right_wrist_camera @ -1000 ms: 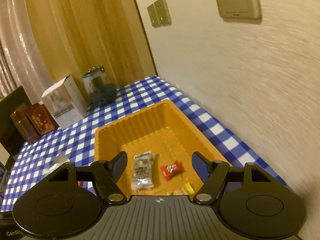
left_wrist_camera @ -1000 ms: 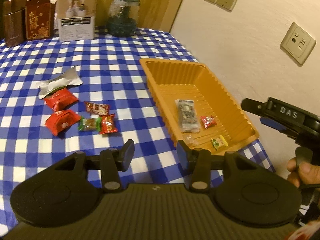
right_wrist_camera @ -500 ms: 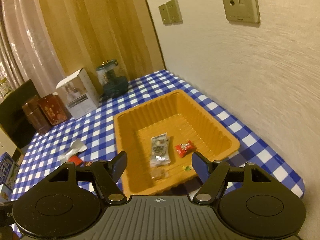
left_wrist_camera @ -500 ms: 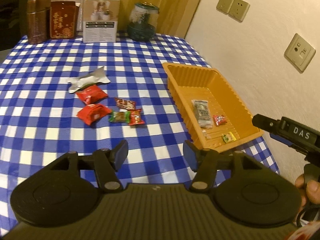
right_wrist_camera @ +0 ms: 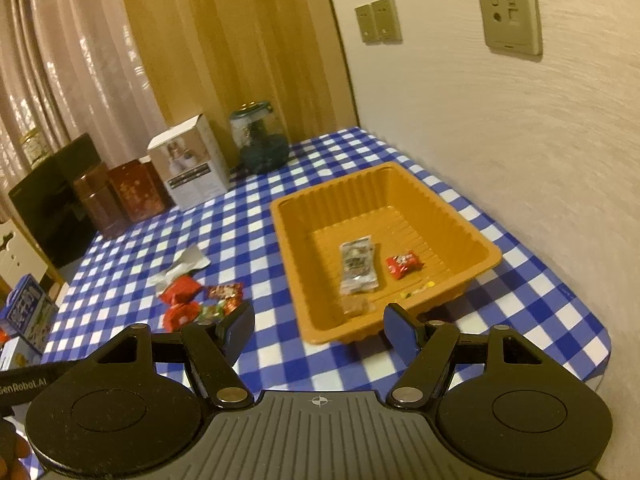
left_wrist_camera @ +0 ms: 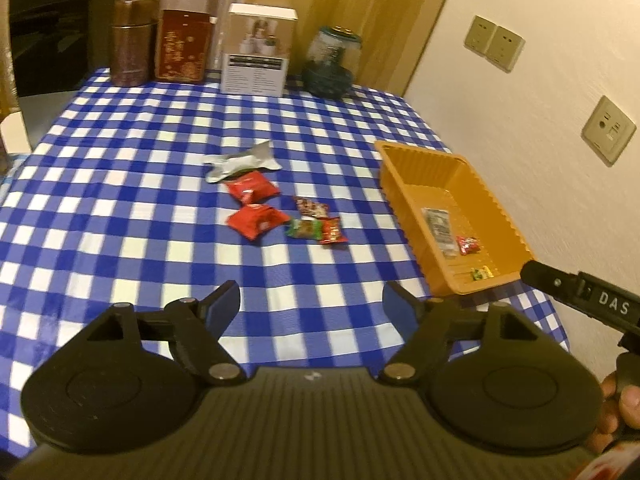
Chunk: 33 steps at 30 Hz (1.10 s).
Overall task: Organize snacks
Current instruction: 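Withdraw both open grippers from the tray back over the table, then move both open grippers toward the remaining snacks on the table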
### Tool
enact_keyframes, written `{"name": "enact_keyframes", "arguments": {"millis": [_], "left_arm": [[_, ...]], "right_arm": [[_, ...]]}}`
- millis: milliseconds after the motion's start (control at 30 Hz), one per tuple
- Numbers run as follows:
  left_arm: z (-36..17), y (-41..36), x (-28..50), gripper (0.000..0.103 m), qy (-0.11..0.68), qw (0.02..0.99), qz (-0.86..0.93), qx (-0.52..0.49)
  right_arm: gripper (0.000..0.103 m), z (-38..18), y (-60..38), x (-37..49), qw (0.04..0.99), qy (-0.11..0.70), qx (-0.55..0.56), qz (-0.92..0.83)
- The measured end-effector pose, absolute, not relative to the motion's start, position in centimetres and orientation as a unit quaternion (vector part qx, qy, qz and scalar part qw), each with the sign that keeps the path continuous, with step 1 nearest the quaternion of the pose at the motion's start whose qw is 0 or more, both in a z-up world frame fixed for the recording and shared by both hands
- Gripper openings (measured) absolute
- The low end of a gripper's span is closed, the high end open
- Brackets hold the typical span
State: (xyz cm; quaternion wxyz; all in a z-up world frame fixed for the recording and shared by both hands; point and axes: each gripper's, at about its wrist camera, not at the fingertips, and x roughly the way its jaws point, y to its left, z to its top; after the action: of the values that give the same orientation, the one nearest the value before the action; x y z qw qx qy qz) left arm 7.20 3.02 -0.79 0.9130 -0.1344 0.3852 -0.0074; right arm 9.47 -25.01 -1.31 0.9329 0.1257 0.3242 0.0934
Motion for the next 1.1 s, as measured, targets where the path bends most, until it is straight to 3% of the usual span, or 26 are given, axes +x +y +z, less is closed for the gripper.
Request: {"name": "enact_keyframes", "arguments": {"millis": [467, 1100], "left_arm": [[-0.2, 7.3, 5.3, 0.087, 0.379, 0.914, 0.031, -0.142], [-0.6, 9.1, 7.6, 0.088, 0.380, 0.919, 0.031, -0.100]], "right_arm": [[0.071, -1.3, -21.7, 7.3, 0.927, 0.337, 0.107, 0.125], [0.071, -1.2, -18.2, 8.7, 0.926, 0.334, 0.080, 0.156]]}}
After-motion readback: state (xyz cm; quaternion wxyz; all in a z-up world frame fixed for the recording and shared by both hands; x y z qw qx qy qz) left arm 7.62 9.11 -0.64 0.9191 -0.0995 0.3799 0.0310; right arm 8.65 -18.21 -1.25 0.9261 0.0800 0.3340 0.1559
